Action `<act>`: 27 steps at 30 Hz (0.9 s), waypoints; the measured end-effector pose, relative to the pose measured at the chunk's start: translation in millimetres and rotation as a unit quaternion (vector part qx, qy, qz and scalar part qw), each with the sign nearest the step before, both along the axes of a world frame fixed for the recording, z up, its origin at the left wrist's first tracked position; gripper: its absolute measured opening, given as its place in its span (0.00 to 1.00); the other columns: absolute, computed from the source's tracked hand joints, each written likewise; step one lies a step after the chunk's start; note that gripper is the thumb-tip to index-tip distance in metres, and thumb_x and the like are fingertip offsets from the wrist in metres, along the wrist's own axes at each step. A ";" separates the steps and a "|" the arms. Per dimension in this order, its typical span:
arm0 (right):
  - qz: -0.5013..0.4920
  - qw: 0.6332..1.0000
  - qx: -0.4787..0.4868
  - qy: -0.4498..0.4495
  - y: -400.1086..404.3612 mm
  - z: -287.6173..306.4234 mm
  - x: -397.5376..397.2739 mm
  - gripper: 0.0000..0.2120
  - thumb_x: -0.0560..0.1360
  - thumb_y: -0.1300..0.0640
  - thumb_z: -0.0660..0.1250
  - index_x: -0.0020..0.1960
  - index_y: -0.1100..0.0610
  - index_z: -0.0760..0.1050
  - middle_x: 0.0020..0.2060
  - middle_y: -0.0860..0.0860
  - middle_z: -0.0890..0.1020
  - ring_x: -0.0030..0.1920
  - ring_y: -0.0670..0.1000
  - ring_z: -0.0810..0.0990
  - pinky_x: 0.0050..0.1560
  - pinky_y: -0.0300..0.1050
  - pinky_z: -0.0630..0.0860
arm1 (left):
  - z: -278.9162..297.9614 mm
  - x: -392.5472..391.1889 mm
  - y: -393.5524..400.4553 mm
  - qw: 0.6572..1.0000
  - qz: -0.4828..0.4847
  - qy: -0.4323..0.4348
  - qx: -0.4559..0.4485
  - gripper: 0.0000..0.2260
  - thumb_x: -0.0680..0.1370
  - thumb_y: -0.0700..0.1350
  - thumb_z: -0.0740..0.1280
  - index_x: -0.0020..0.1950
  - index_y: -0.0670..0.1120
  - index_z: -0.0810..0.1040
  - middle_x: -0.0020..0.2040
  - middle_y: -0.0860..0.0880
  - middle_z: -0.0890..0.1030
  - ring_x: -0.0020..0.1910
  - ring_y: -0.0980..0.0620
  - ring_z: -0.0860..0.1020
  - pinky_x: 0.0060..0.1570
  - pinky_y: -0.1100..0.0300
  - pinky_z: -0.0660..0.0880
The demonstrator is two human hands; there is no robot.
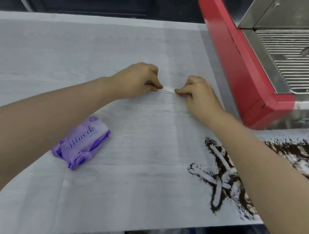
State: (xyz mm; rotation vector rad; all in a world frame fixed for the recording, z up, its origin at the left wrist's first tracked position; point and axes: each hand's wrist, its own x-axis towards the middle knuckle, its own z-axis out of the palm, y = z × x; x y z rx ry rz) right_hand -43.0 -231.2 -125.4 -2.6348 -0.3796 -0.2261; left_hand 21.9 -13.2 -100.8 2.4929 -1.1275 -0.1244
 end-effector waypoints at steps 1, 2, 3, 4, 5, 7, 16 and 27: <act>0.007 1.000 0.000 0.003 -1.5 0.9 -10.3 0.12 0.74 0.71 0.66 0.54 0.60 0.82 0.40 0.55 0.76 0.46 0.56 0.74 0.47 0.47 0.73 | 0.5 -11.4 -0.2 1.000 -0.002 0.000 0.005 0.09 0.77 0.39 0.71 0.56 0.46 0.86 0.45 0.46 0.80 0.43 0.49 0.77 0.47 0.55 0.75; 0.014 1.000 0.001 0.006 -2.6 1.9 -21.4 0.12 0.74 0.71 0.66 0.54 0.61 0.83 0.39 0.55 0.76 0.45 0.56 0.74 0.46 0.46 0.72 | 0.9 -23.9 -0.2 1.000 -0.004 0.000 0.009 0.09 0.77 0.39 0.71 0.56 0.46 0.85 0.45 0.46 0.80 0.43 0.48 0.77 0.46 0.54 0.75; 0.020 1.000 0.002 0.010 -3.8 3.3 -32.8 0.12 0.74 0.71 0.66 0.53 0.61 0.83 0.39 0.56 0.76 0.45 0.56 0.74 0.45 0.47 0.72 | 0.8 -37.6 0.3 1.000 -0.006 0.000 0.009 0.10 0.77 0.39 0.70 0.57 0.46 0.85 0.45 0.46 0.79 0.43 0.48 0.77 0.46 0.53 0.75; 0.026 1.000 0.003 0.015 -4.8 4.5 -44.5 0.12 0.74 0.71 0.66 0.53 0.61 0.83 0.39 0.56 0.76 0.45 0.56 0.74 0.44 0.47 0.72 | 0.3 -51.9 1.4 1.000 -0.007 -0.001 0.007 0.10 0.78 0.39 0.70 0.57 0.46 0.85 0.45 0.46 0.79 0.43 0.48 0.77 0.46 0.52 0.75; 0.033 0.999 0.005 0.018 -5.8 5.7 -56.6 0.13 0.74 0.72 0.66 0.53 0.61 0.83 0.39 0.57 0.77 0.45 0.57 0.74 0.44 0.47 0.72 | -0.2 -67.4 2.7 1.000 -0.008 -0.003 0.004 0.10 0.78 0.39 0.69 0.58 0.46 0.85 0.45 0.46 0.79 0.43 0.48 0.77 0.45 0.52 0.75; 0.055 0.998 0.005 0.022 -7.2 8.4 -82.2 0.12 0.74 0.71 0.66 0.53 0.61 0.83 0.39 0.57 0.77 0.44 0.57 0.74 0.43 0.48 0.71 | -2.9 -99.4 7.2 1.000 -0.007 -0.012 -0.006 0.10 0.79 0.39 0.68 0.58 0.46 0.85 0.44 0.46 0.78 0.43 0.47 0.77 0.43 0.53 0.75; 0.142 0.989 0.002 0.046 -9.0 13.6 -177.0 0.11 0.73 0.69 0.69 0.51 0.59 0.84 0.38 0.53 0.76 0.42 0.52 0.73 0.42 0.45 0.70 | -16.7 -217.7 23.0 0.997 -0.003 -0.057 -0.053 0.14 0.80 0.44 0.61 0.59 0.44 0.84 0.40 0.45 0.76 0.39 0.45 0.74 0.38 0.55 0.72; 0.159 0.987 0.030 0.021 35.1 35.7 -106.5 0.11 0.74 0.68 0.69 0.50 0.55 0.85 0.43 0.52 0.81 0.44 0.44 0.74 0.46 0.21 0.64 | -21.4 -226.7 42.6 0.943 0.266 -0.012 -0.200 0.09 0.79 0.37 0.68 0.56 0.42 0.84 0.45 0.48 0.76 0.40 0.57 0.73 0.45 0.71 0.68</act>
